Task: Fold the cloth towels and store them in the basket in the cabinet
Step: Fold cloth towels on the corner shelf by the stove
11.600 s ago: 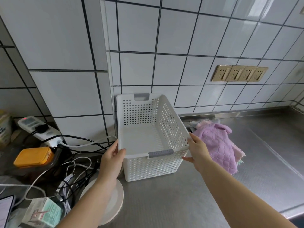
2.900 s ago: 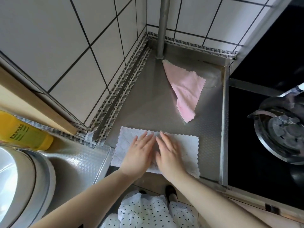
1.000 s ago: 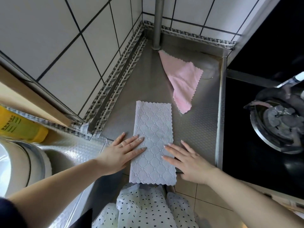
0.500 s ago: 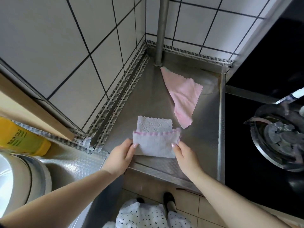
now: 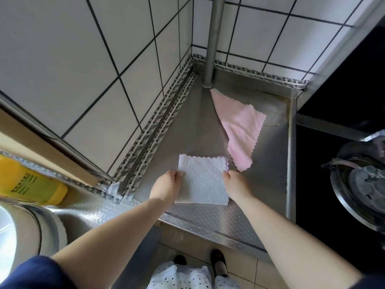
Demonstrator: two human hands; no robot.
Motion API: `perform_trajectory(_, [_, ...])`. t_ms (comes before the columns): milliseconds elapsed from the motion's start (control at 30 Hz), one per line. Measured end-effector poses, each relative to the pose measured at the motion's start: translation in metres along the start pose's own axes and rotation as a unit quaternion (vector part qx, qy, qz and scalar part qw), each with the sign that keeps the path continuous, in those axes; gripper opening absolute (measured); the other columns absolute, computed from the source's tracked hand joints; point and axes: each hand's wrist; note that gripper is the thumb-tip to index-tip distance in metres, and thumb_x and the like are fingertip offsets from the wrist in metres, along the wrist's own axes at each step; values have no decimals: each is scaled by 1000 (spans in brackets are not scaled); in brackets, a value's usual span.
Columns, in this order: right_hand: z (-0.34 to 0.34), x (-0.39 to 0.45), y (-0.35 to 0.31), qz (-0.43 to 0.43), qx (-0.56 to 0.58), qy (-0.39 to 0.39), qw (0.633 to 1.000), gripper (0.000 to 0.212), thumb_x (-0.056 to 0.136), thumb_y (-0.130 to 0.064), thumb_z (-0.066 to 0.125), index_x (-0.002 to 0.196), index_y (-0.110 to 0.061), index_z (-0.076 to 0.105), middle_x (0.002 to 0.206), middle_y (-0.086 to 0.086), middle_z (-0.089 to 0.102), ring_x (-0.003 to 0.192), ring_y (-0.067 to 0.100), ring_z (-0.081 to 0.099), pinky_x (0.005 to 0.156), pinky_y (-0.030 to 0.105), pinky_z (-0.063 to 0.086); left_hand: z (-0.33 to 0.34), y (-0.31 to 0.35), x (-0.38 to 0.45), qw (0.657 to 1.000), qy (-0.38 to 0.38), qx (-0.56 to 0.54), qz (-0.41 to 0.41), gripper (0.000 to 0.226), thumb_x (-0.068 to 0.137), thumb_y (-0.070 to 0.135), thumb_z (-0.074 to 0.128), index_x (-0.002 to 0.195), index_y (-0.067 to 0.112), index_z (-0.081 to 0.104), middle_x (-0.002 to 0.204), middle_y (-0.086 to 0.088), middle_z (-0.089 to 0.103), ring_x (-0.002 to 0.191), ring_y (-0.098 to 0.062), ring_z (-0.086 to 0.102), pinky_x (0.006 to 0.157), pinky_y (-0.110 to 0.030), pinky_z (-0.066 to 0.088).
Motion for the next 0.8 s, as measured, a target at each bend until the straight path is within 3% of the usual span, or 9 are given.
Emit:
perform_trajectory(67, [2, 3, 0, 17, 10, -2, 1000, 37, 100, -30, 34, 67, -15, 41, 64, -1, 42, 76, 24, 47, 65, 29, 31, -2, 3, 1, 1000, -3, 3, -4, 34, 99, 37, 36, 104, 10, 56, 77, -1, 58, 62, -22, 55, 57, -27, 43])
perform_trajectory(167, [1, -1, -3, 35, 71, 26, 996, 28, 98, -34, 38, 96, -10, 53, 80, 4, 53, 81, 26, 52, 68, 31, 37, -5, -1, -2, 997, 21, -59, -36, 36, 98, 40, 39, 113, 11, 52, 93, -2, 61, 76, -21, 56, 66, -29, 44])
perform_trajectory(233, [-4, -8, -3, 24, 109, 76, 991, 25, 97, -31, 43, 108, -11, 54, 92, 4, 58, 90, 27, 56, 73, 31, 39, -5, -10, -11, 993, 105, -52, 26, 37, 96, 40, 37, 120, 15, 48, 106, -4, 62, 91, -24, 58, 77, -36, 48])
perform_trajectory(333, [0, -19, -3, -157, 5, 180, 971, 34, 92, -26, 44, 119, -10, 57, 117, 7, 60, 109, 25, 54, 92, 33, 39, 9, -12, -21, 958, 167, 73, 222, 44, 91, 33, 33, 127, 15, 51, 121, -6, 58, 111, -28, 53, 95, -46, 43])
perform_trajectory(433, [26, -24, -8, -278, -161, 146, 936, 52, 80, -29, 36, 123, -10, 60, 134, 9, 55, 126, 28, 50, 102, 49, 40, 27, 0, -16, 927, 98, 206, 297, 51, 91, 32, 33, 136, 11, 49, 140, -6, 50, 134, -26, 42, 107, -58, 25])
perform_trajectory(533, [41, -25, -10, -235, -236, 49, 941, 68, 78, -38, 23, 140, -19, 43, 153, 2, 32, 142, 21, 25, 109, 61, 19, 32, 5, -8, 919, 17, 301, 254, 71, 88, 45, 8, 149, 12, 21, 157, -6, 18, 146, -22, 11, 114, -53, 6])
perform_trajectory(633, [43, -21, 3, -213, -270, 46, 938, 71, 79, -46, 16, 147, -27, 28, 158, 0, 15, 146, 16, 9, 113, 59, 5, 34, -1, -4, 923, -18, 320, 212, 78, 81, 51, -16, 150, 16, -6, 158, 0, -12, 145, -17, -14, 114, -49, -10])
perform_trajectory(733, [38, -20, 10, -187, -298, 20, 936, 80, 74, -56, 1, 150, -32, 2, 158, -5, -12, 144, 12, -17, 113, 54, -11, 33, -1, -5, 925, -14, 325, 197, 77, 82, 54, -16, 149, 17, -12, 155, 3, -20, 144, -16, -18, 114, -48, -12])
perform_trajectory(800, [34, -21, 8, -185, -291, 18, 938, 79, 76, -59, 1, 150, -32, -2, 157, -5, -17, 143, 12, -21, 113, 54, -11, 32, 0, -4, 925, -15, 326, 194, 71, 89, 54, -8, 149, 17, -13, 156, 0, -20, 144, -16, -19, 114, -47, -12])
Point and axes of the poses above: each hand's wrist, its own x-axis towards the middle knuckle, its own z-axis out of the palm, y = z × x
